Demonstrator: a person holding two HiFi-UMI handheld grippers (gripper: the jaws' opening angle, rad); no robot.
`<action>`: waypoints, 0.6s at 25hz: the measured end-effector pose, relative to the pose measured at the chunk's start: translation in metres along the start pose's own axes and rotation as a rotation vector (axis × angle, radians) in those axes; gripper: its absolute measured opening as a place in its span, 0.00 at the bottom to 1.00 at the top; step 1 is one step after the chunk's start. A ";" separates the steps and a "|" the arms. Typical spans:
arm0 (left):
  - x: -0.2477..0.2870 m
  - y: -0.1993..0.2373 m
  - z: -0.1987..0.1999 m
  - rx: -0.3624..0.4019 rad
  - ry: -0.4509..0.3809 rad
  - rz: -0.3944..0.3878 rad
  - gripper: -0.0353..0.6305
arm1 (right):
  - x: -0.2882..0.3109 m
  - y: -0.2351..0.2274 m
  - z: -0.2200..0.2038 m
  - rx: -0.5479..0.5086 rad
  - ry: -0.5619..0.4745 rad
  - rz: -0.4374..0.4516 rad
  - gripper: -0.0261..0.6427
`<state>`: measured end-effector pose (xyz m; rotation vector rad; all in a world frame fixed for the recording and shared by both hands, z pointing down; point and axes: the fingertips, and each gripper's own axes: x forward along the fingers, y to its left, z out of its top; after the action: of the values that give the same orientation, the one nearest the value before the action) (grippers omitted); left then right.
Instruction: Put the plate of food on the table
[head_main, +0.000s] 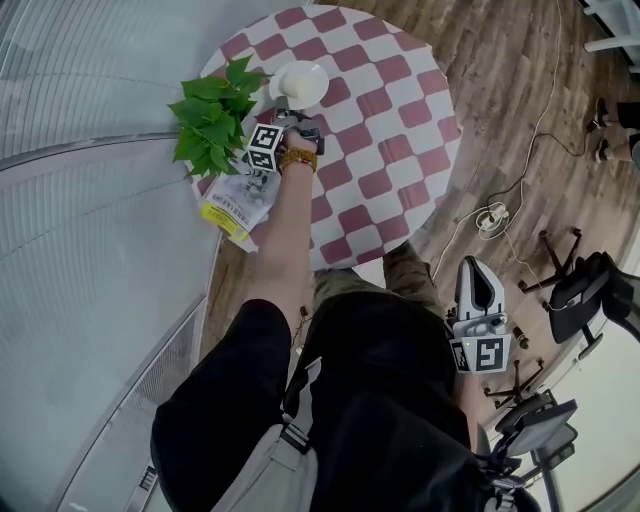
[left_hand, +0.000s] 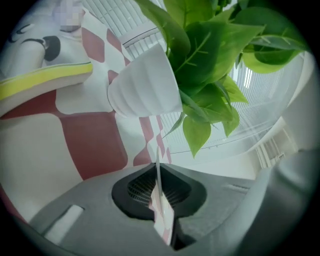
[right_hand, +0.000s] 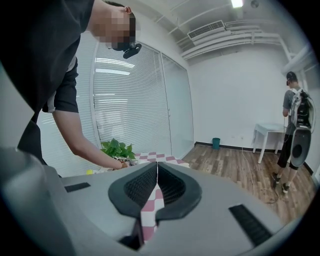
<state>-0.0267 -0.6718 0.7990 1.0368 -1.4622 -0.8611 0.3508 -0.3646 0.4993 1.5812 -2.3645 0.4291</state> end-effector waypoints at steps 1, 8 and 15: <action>0.002 0.002 -0.002 0.002 0.006 0.010 0.08 | 0.000 -0.002 -0.001 0.002 0.002 -0.002 0.06; 0.003 0.017 -0.008 -0.016 0.014 0.067 0.08 | 0.004 -0.003 -0.001 -0.001 0.004 0.009 0.06; 0.004 0.015 -0.010 0.013 0.044 0.104 0.08 | 0.005 0.000 -0.001 0.000 0.000 0.023 0.06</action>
<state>-0.0195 -0.6701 0.8161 0.9750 -1.4729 -0.7510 0.3492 -0.3685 0.5018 1.5553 -2.3845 0.4346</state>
